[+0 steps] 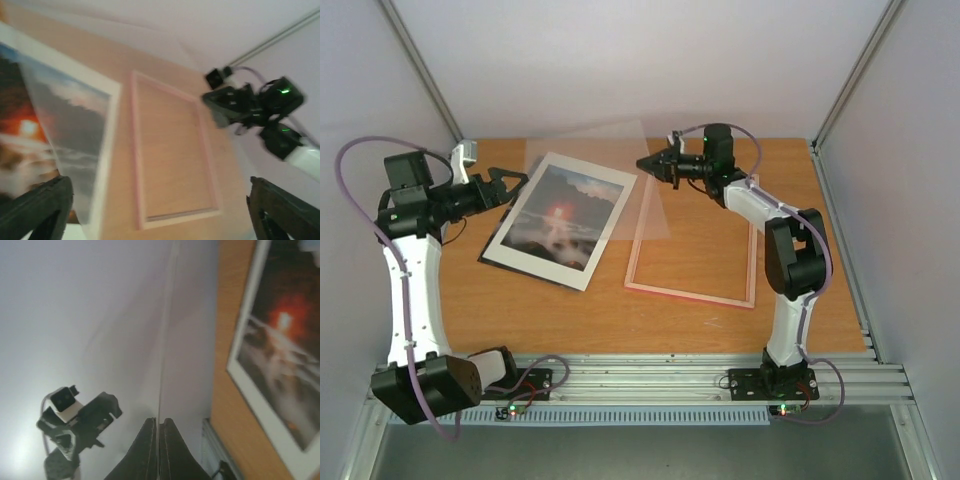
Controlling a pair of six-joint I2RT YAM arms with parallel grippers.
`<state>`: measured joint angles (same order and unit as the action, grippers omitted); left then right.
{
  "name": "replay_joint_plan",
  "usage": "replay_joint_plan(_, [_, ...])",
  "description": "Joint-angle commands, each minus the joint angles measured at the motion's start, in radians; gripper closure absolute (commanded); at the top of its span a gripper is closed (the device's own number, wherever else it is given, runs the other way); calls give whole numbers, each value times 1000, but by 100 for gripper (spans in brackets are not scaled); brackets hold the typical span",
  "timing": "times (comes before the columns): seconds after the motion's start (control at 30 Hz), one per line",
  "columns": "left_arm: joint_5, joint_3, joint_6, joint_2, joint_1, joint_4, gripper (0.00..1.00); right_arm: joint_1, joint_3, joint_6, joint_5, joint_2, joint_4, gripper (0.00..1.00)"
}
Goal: Put the photo into the frame
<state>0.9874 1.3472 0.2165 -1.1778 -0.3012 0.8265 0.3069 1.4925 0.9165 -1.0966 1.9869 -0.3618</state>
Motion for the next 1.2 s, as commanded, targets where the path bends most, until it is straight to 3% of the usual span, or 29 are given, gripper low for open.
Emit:
replay_joint_plan(0.0, [-264, -38, -123, -9, 1, 38, 1, -51, -56, -398, 30, -46, 331, 99])
replay_joint_plan(0.13, [-275, -37, -140, -37, 1, 32, 0, -72, -63, -705, 106, -15, 573, 99])
replay_joint_plan(0.3, [-289, -30, -186, -78, 1, 48, 1, -136, -126, -882, 180, -20, 667, 99])
replay_joint_plan(0.73, [-261, -119, -176, -172, 3, -83, 1, -274, -222, -948, 247, -59, 621, 99])
replay_joint_plan(1.17, [-277, -82, -186, -221, 2, -89, 1, -362, -284, -918, 302, -62, 546, 99])
